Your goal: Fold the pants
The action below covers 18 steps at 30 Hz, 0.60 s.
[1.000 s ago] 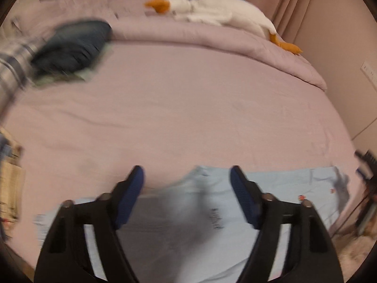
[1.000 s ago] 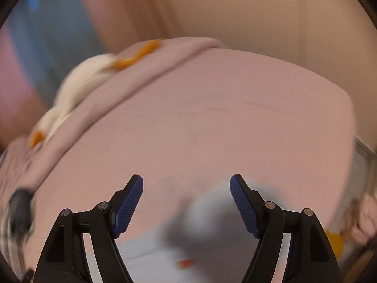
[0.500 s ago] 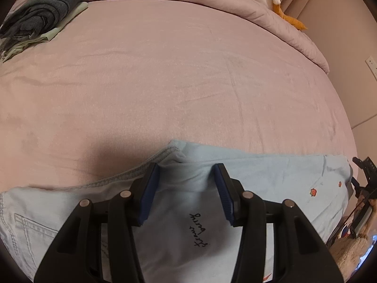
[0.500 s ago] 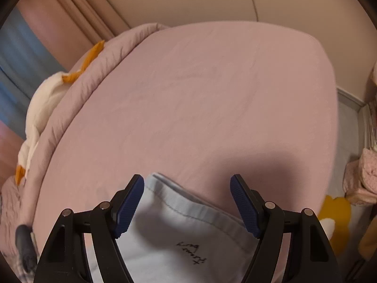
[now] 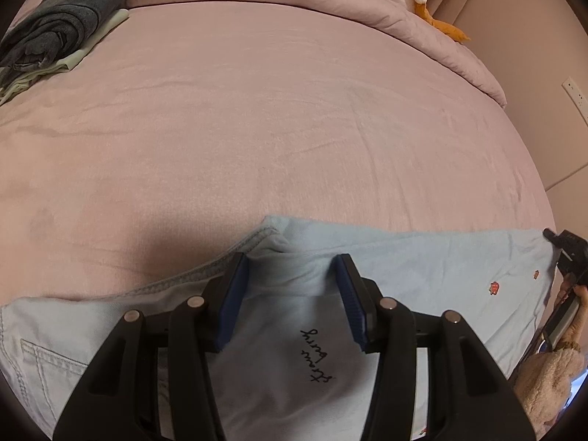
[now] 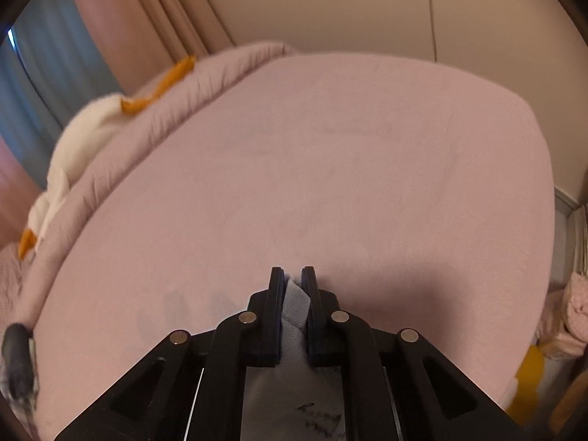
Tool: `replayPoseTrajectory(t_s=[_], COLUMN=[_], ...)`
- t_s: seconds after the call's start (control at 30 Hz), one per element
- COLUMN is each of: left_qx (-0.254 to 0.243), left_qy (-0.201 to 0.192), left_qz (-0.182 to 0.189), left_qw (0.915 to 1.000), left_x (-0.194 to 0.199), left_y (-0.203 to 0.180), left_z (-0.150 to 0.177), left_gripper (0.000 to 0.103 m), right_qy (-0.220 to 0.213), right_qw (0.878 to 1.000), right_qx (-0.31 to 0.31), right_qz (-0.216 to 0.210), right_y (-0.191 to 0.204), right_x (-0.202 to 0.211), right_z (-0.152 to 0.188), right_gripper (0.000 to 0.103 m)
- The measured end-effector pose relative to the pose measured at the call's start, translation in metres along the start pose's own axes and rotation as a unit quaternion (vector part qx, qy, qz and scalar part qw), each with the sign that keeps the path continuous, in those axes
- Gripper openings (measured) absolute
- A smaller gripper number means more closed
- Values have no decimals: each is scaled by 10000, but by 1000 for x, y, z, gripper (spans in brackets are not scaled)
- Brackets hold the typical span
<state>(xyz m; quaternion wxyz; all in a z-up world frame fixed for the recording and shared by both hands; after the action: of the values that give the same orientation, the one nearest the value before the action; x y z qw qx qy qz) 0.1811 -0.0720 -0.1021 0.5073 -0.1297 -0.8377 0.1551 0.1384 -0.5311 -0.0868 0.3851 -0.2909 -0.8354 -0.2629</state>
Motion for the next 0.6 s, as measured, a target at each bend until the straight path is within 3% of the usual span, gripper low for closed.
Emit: replayPoseTrajectory(t_s=[0.13, 0.17, 0.2, 0.27, 0.33, 0.53, 0.6], left_qx=[40, 41, 44, 37, -29, -83, -126], left_qy=[-36, -32, -37, -45, -108, 203, 324], left_qz=[-25, -75, -139, -251, -230, 664, 825], left_qw=[10000, 10000, 9999, 9997, 9997, 9976, 9960], left_x=[2, 3, 5, 11, 21, 35, 35], left_y=[0, -2, -3, -9, -16, -39, -46], left_z=[1, 1, 1, 4, 10, 44, 54], left_gripper=[50, 50, 50, 49, 49, 49, 49], right_qy=[357, 351, 295, -34, -193, 410, 483], right_qw=[9992, 9992, 9993, 9999, 9998, 9970, 9955], right_qx=[144, 195, 202, 98, -70, -636, -735], right_qz=[137, 73, 64, 34, 9, -182, -363], right_y=[-7, -12, -17, -32, -59, -119, -124], right_x=[-19, -12, -4, 18, 41, 48, 49], right_z=[4, 2, 0, -1, 4, 26, 32], right_gripper=[12, 22, 40, 66, 68, 67, 52])
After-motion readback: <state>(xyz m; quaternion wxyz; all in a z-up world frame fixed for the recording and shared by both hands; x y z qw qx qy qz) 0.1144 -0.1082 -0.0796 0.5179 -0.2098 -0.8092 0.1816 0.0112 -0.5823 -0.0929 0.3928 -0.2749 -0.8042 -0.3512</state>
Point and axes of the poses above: each gripper's, at about its wrist camera, not at the fingertips, and x roughly against the way its jaws point, y to its left, z to its underside, the point moved 3 cm from there along -x, roughly the way its jaws point, and after that the axes turned 9 degrees about z, right-handed, at the moved point
